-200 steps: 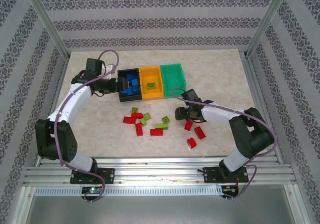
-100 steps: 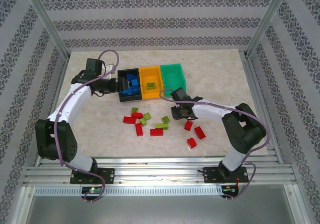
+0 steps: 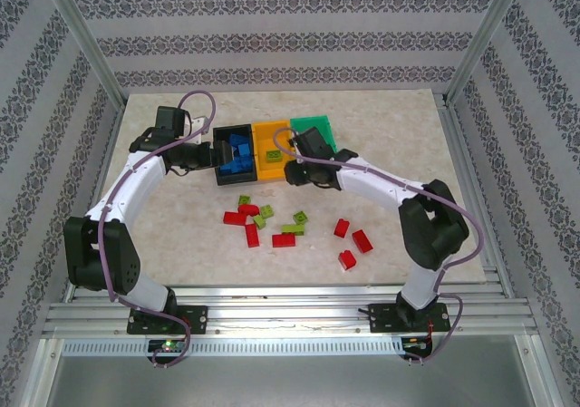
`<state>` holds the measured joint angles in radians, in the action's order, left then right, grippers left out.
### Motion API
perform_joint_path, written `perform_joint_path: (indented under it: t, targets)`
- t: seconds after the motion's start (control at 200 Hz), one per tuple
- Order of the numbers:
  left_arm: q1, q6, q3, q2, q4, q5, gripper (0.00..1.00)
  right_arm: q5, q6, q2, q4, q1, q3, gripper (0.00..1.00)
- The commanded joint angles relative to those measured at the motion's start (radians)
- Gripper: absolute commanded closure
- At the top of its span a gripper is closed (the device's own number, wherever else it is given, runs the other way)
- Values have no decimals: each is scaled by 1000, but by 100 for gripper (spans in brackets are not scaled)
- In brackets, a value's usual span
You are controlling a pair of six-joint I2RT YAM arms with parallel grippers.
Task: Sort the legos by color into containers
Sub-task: Place the lego in the container, then pick up the lego from the center of the table.
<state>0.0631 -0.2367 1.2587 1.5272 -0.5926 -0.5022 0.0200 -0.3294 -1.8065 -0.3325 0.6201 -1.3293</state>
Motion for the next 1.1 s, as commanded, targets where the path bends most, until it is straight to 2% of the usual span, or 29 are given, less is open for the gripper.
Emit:
perform_joint_path:
  t: [0.0, 0.15, 0.27, 0.42, 0.819, 0.944, 1.094]
  targets:
    - [-17, -6, 1, -6, 20, -18, 20, 35, 25, -73, -9, 7, -137, 65]
    - [-17, -10, 2, -4, 20, -25, 20, 25, 23, -192, -62, -5, -336, 51]
    - [-17, -10, 2, -6, 19, -28, 20, 47, 17, -205, -44, 1, -341, 49]
    - [-17, -11, 4, -15, 20, -33, 20, 71, 22, -146, -3, 20, -230, 49]
    - [-17, -18, 1, -20, 28, -47, 20, 89, 28, 112, 8, 41, 194, 49]
    - [-17, -17, -4, -16, 33, -38, 20, 115, 65, 154, -41, 53, 262, 49]
    - [-17, -16, -1, -8, 29, -38, 20, 111, 44, 183, -17, 62, 348, 49]
